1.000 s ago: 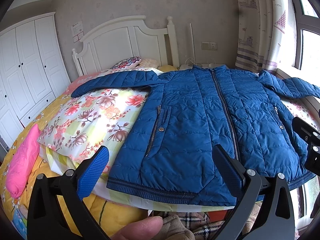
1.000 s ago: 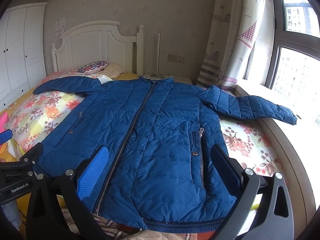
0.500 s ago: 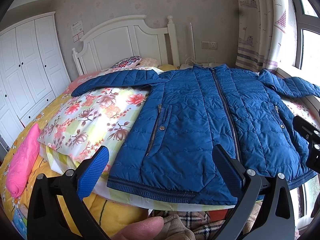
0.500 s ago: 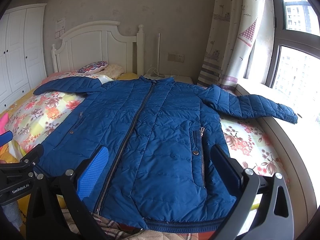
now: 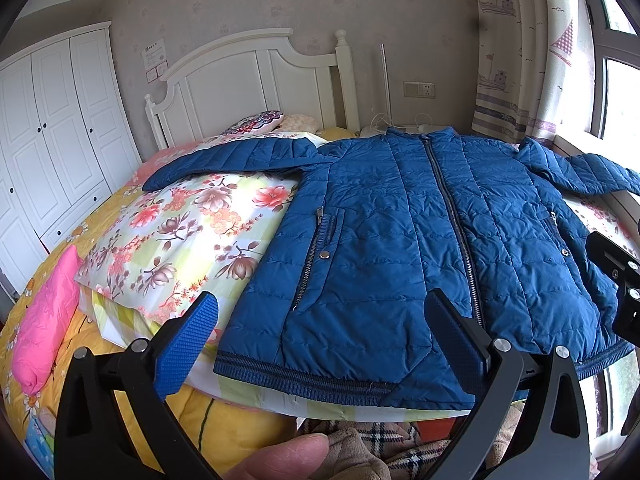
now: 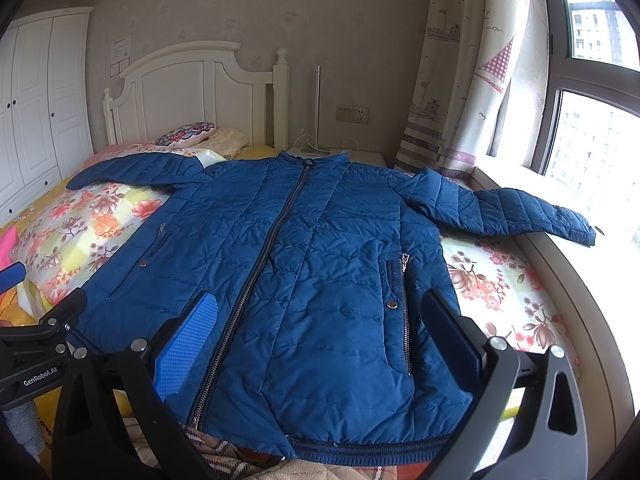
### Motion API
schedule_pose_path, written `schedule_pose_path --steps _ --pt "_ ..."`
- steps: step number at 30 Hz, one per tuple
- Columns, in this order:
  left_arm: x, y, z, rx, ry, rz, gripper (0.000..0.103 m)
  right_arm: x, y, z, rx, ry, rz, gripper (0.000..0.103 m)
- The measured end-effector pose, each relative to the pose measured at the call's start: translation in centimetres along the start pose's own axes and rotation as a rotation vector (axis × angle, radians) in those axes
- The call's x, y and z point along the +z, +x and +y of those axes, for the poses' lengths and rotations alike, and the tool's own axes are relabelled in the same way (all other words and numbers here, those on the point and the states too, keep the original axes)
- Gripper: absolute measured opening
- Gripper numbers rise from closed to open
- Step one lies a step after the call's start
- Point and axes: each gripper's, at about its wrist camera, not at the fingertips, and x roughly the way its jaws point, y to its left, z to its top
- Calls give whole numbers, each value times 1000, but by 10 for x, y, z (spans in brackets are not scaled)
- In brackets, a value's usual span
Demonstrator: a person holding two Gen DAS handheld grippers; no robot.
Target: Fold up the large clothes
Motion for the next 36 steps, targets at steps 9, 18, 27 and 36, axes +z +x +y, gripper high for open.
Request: schedule_pose_path --steps 9,18,27,36 --pt "1 0 0 0 0 1 99 0 0 0 0 -1 1 101" --pt "-5 5 4 11 -3 1 99 -6 5 1 6 5 14 101" --pt "11 27 1 10 16 33 99 -9 29 -8 30 19 42 101" --pt "85 163 -30 25 147 211 99 29 117 -137 -88 344 161 101"
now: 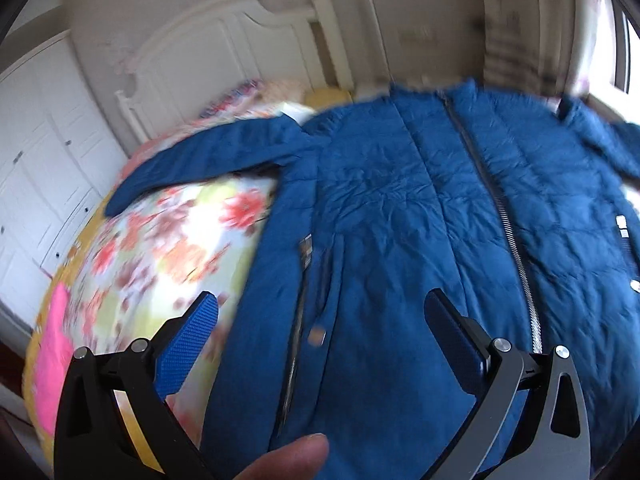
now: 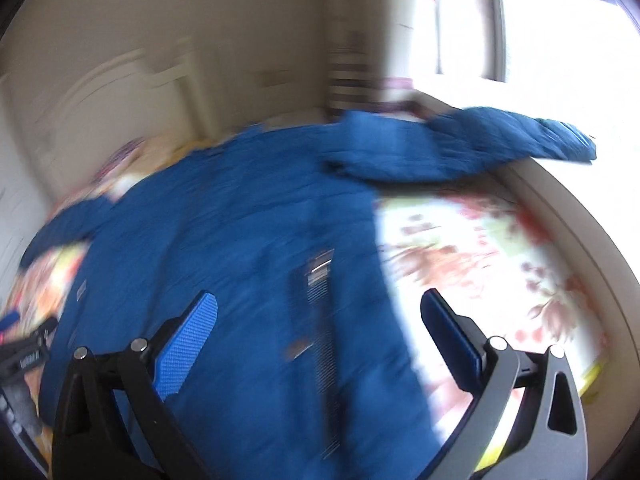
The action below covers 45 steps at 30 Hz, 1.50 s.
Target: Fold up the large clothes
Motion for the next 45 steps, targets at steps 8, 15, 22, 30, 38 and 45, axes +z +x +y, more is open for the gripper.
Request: schedule_pose_path --steps 8,15,22,30,38,45 --pt "60 90 -37 -91 33 108 99 83 96 -108 -167 254 -7 95" --pt "56 132 -39 -227 -102 76 99 119 175 -166 -255 435 41 76" --pt "59 140 -37 -283 -89 87 99 133 179 -165 -174 469 -52 13" --pt "56 137 -33 -300 -97 79 99 172 146 -15 -6 8 -255 7" --pt "55 136 -29 -318 -116 69 99 116 185 154 265 -444 -33 7" --pt "54 135 -28 -322 -121 66 99 74 238 161 289 -495 213 77"
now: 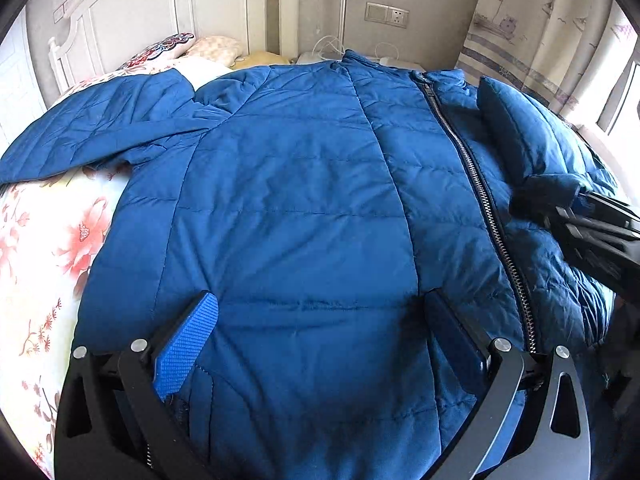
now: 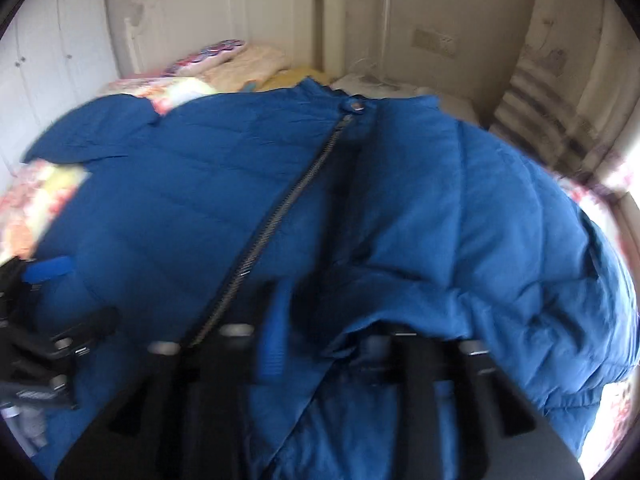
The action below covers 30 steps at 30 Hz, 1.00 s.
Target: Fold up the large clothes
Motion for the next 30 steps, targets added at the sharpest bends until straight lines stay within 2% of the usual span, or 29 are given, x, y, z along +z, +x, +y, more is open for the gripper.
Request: schedule_pose_path --steps 2,4,6,8,10,13,15,17,18,20,22,25,26,30 --pt "0 0 0 2 1 0 99 -5 -11 6 45 1 18 80" --pt "0 0 0 0 -1 -1 99 -13 -29 9 13 -13 5 80" --pt "0 0 0 -1 -2 -1 99 -27 -54 3 -17 5 -34 72" --pt "0 0 0 0 -2 -1 99 -41 -86 -13 -22 111 -96 69" --pt "0 0 -1 3 -1 -1 99 -58 -108 -57 11 329 -145 67" --pt "-1 -1 -1 7 1 -2 99 -86 -121 -115 -3 586 -184 55" --pt "-1 -1 -2 10 3 -2 99 -100 -120 -135 -4 663 -187 48" --pt "-1 -2 -6 34 25 0 99 -107 -112 -141 17 686 -189 45" --pt "-1 -3 -10 44 44 2 99 -113 -111 -148 42 731 -233 45" --pt "2 -14 -24 84 115 -16 97 -118 -110 -161 58 803 -283 46" --pt "9 -34 -44 70 175 -78 97 -122 -107 -169 65 835 -299 46" --pt "25 -65 -100 62 339 -203 97 -126 -97 -163 33 808 -269 46" --pt "28 -67 -117 68 389 -222 97 -125 -97 -158 14 789 -267 46" --pt "35 -41 -198 50 653 -201 97 -123 -99 -152 -29 760 -290 46"
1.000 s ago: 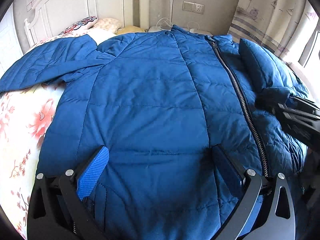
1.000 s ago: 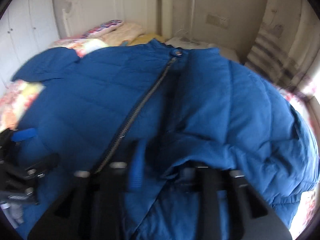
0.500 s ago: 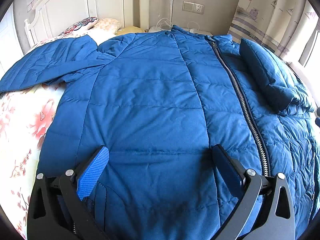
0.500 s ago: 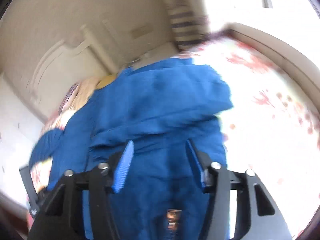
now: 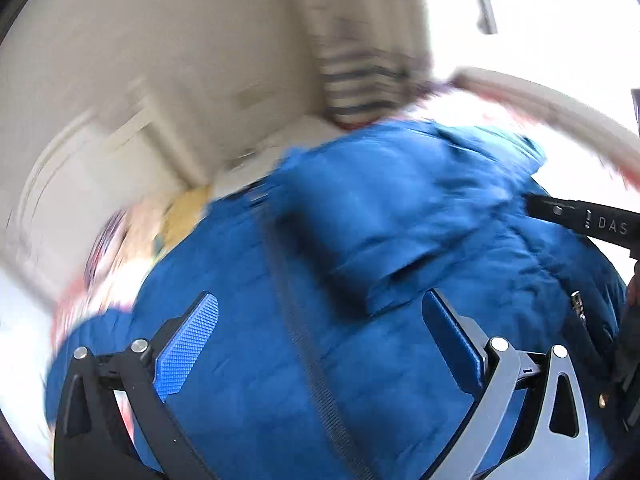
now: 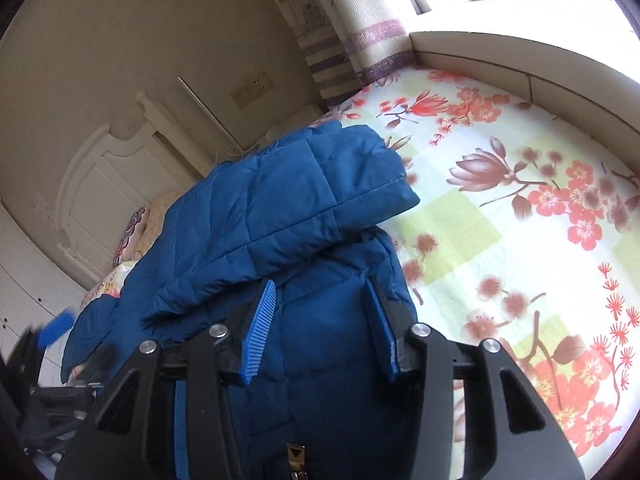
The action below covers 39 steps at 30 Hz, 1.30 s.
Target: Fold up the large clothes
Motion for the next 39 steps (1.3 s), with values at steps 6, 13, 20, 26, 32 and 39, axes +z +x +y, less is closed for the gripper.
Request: schedule_pose_path --steps 6,13,20,26,32,39 --pt "26 42 -56 21 194 9 85 -5 -6 -10 21 34 -12 46" --pt "25 23 2 -169 -187 -72 21 -7 -9 -10 37 38 -14 46" --pt "-69 36 134 -397 -841 -15 18 -9 -10 -9 36 40 -10 47" --pt "-103 36 114 -334 -643 104 24 -9 -9 -8 40 34 -4 49" --pt "-71 -37 8 -101 66 -104 75 -8 -9 -9 40 34 -3 50" --pt "-28 -17 -70 -19 389 -116 86 -8 -9 -9 41 34 -3 50"
